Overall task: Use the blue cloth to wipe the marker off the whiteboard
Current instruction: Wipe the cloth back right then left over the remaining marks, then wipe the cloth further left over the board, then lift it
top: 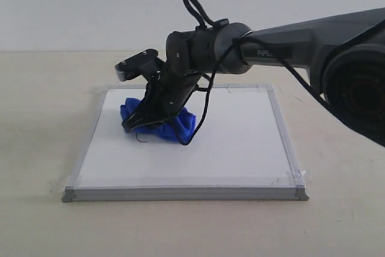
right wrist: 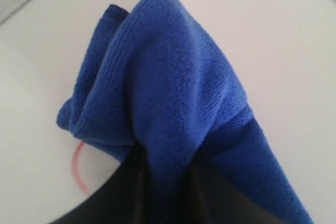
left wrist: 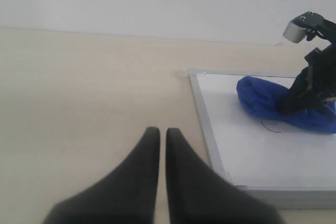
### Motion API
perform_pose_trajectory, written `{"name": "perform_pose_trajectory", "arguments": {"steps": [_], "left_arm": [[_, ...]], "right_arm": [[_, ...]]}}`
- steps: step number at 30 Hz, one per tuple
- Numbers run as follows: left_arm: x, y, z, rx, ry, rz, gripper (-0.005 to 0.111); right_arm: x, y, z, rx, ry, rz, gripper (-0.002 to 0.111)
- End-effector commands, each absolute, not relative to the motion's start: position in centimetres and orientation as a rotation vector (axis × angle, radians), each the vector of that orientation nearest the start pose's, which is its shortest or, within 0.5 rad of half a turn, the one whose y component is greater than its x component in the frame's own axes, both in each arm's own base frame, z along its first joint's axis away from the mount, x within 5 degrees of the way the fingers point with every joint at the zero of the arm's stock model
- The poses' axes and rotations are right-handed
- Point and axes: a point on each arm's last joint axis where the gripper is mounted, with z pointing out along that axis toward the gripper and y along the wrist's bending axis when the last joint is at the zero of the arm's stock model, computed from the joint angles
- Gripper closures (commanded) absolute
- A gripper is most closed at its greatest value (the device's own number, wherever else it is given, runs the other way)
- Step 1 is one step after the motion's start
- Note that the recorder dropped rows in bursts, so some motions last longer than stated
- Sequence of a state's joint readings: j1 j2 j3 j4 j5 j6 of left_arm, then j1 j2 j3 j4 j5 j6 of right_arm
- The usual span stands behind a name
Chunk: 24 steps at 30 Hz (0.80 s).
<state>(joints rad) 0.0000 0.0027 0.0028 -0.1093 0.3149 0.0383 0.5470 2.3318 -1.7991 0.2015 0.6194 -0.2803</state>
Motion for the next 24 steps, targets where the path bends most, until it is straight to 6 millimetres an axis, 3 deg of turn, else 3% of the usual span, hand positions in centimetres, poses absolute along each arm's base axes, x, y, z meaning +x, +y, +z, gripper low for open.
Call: {"name": "perform_pose_trajectory", "arguments": {"steps": [1, 5, 9, 12, 14, 17, 18, 20, 22, 24], "left_arm": [[5.4, -0.3, 18.5, -0.032, 1.794, -0.076, 0.102], [5.4, -0.3, 18.5, -0.032, 1.794, -0.076, 0.102], [5.4, -0.3, 18.5, -0.032, 1.794, -0.076, 0.102], [5.4, -0.3, 18.5, -0.032, 1.794, -0.076, 0.102], [5.4, -0.3, 18.5, -0.032, 1.794, -0.076, 0.102], [5.4, -0.3, 18.5, -0.032, 1.794, -0.076, 0.102], [5.4, -0.3, 18.5, -0.032, 1.794, -0.076, 0.102], [5.4, -0.3, 18.5, -0.032, 1.794, -0.076, 0.102], [5.4, -0.3, 18.5, -0.032, 1.794, -0.076, 0.102], [5.4, -0.3, 18.5, -0.032, 1.794, -0.076, 0.102]], "right_arm": [[44.4, 25.4, 12.4, -0.82, 2.534, 0.216, 0.109], [42.8, 27.3, 11.8, -0.918, 2.574, 0.253, 0.109], [38.8, 31.0, 11.2, -1.18, 2.615, 0.313, 0.109], [36.4, 33.8, 12.8, -1.255, 2.566, 0.381, 0.109], [36.8, 34.4, 14.5, -1.213, 2.498, 0.412, 0.109], [39.9, 32.2, 15.0, -1.073, 2.456, 0.303, 0.109], [42.0, 30.1, 14.3, -0.943, 2.46, 0.176, 0.109], [44.2, 27.1, 13.0, -0.799, 2.484, -0.018, 0.109], [44.5, 26.1, 12.2, -0.741, 2.538, -0.067, 0.109], [43.1, 27.7, 11.9, -0.828, 2.581, 0.015, 0.109]]}}
